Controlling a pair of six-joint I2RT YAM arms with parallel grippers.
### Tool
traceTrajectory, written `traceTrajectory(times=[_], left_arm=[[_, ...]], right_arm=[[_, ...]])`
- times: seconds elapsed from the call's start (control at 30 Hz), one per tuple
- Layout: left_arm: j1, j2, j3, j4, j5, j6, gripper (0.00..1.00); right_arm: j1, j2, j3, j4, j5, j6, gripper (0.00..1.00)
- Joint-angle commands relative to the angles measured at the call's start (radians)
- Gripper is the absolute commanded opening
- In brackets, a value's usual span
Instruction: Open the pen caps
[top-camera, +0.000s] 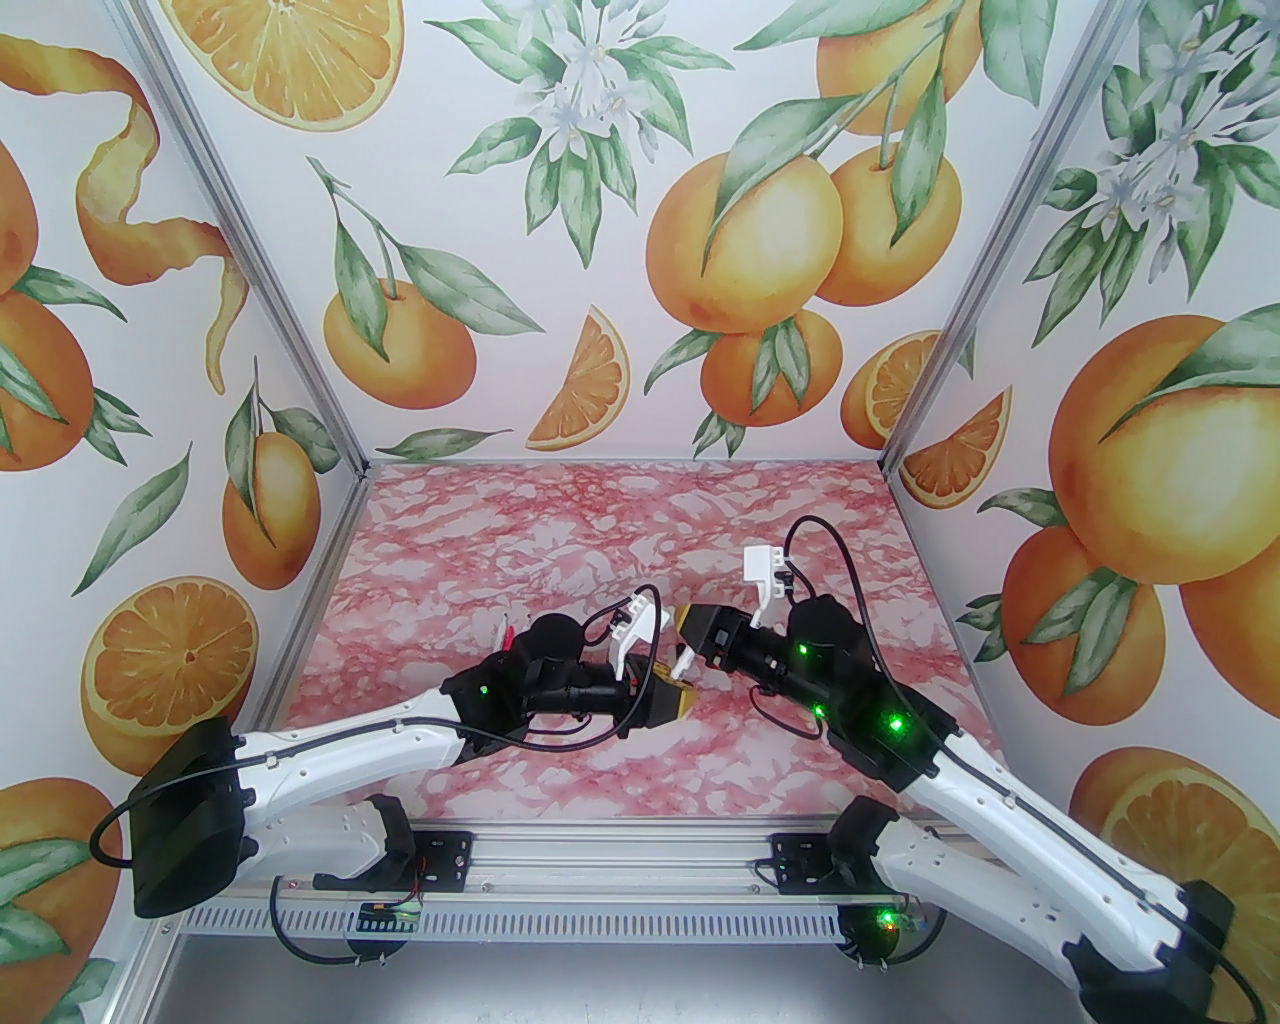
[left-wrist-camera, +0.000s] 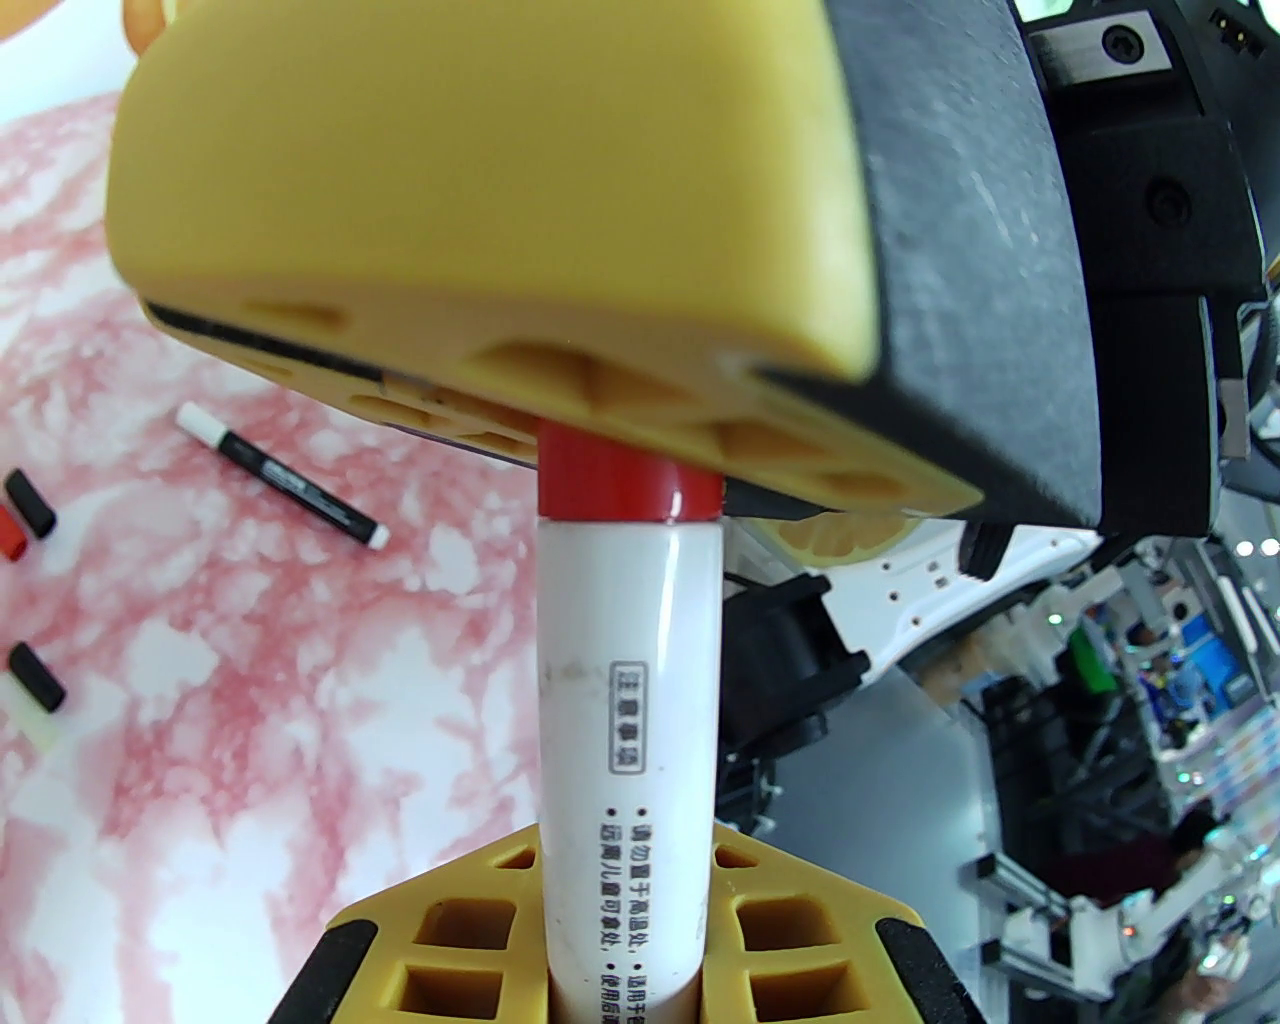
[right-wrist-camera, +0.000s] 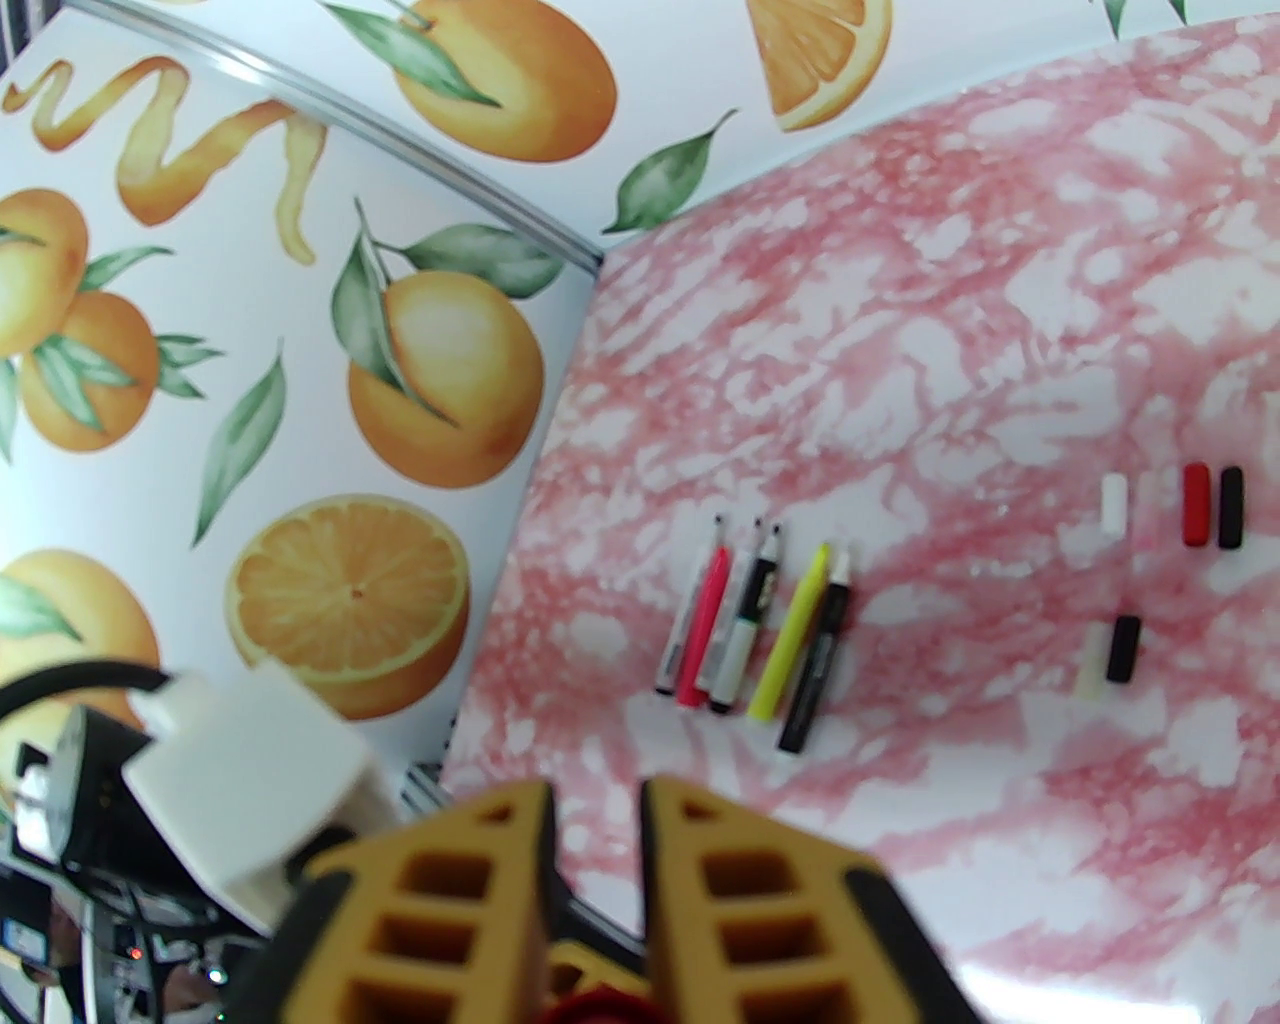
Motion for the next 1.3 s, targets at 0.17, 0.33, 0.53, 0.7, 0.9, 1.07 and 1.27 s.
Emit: traceTrajectory(times=[0.17,0.33,0.53,0.7,0.9,1.07,1.27], left_arm=[[-0.046,-0.005,0.048,-0.212,-0.099,0.079,0.00],[-0.051,0.002,0.049,-0.185,-0.073,0.071,0.00],[-0.048,0.010,0.031,-0.092,-0.017,0.023,0.00],[-0.028,-0.025,0.015,-0.085,-0.023,0.013,0.00],[0.005,-0.102,0.001,-0.149,-0.070,0.037,0.00],[0.011,-0.167,0.031,-0.308,-0.196,0.102,0.00],[0.011,-0.207,0.020,-0.385,-0.292,0.122,0.00]], right_arm=[[-0.123,-0.010,0.097,-0.153,0.252,-0.025,0.12],[-0.193,-0.008,0.110,-0.186,0.248,-0.026,0.11],[-0.217,-0.015,0.096,-0.108,0.199,-0.083,0.11],[-0.234,0.004,0.081,-0.099,0.077,-0.177,0.13],[-0.235,0.070,0.112,-0.277,0.024,-0.350,0.14],[-0.236,0.138,0.074,-0.328,0.066,-0.382,0.15],[-0.214,0.312,0.075,-0.340,0.091,-0.385,0.15]])
